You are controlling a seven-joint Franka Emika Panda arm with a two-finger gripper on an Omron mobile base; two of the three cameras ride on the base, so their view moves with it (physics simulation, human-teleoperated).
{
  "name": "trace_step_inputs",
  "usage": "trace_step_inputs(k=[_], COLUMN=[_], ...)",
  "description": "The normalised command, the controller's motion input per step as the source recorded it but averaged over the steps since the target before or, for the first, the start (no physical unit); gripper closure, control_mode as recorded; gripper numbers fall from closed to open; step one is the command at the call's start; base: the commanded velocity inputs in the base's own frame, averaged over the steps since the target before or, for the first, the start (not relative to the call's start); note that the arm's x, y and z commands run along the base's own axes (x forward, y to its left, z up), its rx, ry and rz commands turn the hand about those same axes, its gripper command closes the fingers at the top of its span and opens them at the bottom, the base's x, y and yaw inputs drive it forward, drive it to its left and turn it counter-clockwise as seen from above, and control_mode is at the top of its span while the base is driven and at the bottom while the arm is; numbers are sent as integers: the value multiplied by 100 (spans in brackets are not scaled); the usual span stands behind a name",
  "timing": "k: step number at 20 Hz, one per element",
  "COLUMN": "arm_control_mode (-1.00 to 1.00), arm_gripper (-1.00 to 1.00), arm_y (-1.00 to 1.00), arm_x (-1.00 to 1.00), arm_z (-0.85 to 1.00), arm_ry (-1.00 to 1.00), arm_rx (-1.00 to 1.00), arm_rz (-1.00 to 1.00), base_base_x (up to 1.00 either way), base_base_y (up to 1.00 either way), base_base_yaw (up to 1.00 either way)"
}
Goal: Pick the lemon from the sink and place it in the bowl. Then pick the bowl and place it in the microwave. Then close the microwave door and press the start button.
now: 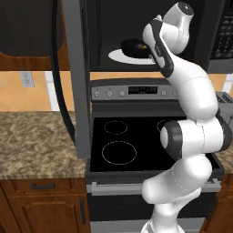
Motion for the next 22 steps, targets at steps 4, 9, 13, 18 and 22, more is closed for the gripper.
trace_step_inputs(k=[4,9,13,18,22], arm_control_mode=[-100,-100,-100,-100,-100], arm_gripper=[-100,-100,-100,-100,-100], arm_y=[2,4,7,2,0], arm_x=[-84,-99,-100,-100,-100], arm_z=[19,26,0,12,36], arm_ry=[-33,-23,-14,-12,-2], arm_rx=[1,0,7,13,16], arm_rz=[4,6,1,0,1], base_base_x=[0,0,0,0,0], base_base_y=[0,0,0,0,0], base_base_yaw=[0,0,0,0,0])
